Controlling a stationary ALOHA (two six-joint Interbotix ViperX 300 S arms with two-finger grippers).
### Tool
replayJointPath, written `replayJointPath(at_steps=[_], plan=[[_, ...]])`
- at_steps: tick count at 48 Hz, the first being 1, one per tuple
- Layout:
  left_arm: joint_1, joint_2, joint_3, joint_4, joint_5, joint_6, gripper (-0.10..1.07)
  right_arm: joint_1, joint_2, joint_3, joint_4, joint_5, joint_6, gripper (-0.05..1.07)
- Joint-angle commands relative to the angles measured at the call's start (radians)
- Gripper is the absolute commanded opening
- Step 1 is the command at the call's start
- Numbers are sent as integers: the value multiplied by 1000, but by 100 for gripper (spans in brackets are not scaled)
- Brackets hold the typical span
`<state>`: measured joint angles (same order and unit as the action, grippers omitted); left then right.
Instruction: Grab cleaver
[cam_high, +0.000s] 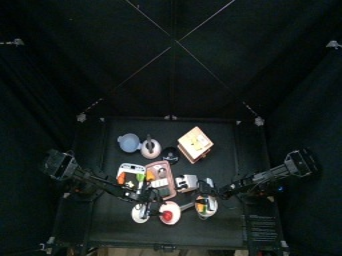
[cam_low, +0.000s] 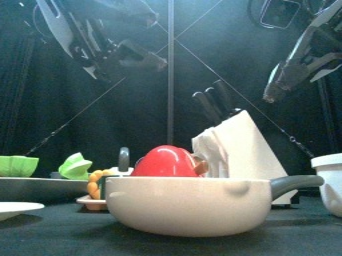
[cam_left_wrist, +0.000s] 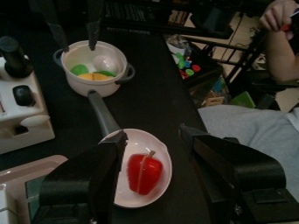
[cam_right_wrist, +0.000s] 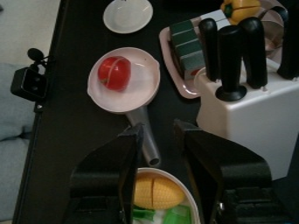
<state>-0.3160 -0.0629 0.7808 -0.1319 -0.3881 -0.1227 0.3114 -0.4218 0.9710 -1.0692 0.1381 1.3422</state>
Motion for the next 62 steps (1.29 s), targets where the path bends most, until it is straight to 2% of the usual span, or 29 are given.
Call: replayJointPath(at_steps=[1,13,25,36,43,47,57,62], plan=[[15,6,-35,-9,-11,3,88,-14,-31,-25,2,21,-5,74],[87,37,-98,-12,0,14,88,-66,-77,6,14,91,5,74],[167,72,-133,-12,3,87,88,-69,-77,28,21,98,5,74],[192,69,-143,-20,5,107,88,-69,-78,34,32,98,5,74],[190,63,-183,-54,15,109,88,-67,-78,34,34,98,5,74],[190,63,-219,-75,69,110,88,-69,-78,34,34,98,5,74],[192,60,-328,-75,291,130,87,-69,-78,37,44,100,5,74],[204,57,-360,-71,341,130,87,-69,-78,37,46,101,5,74]])
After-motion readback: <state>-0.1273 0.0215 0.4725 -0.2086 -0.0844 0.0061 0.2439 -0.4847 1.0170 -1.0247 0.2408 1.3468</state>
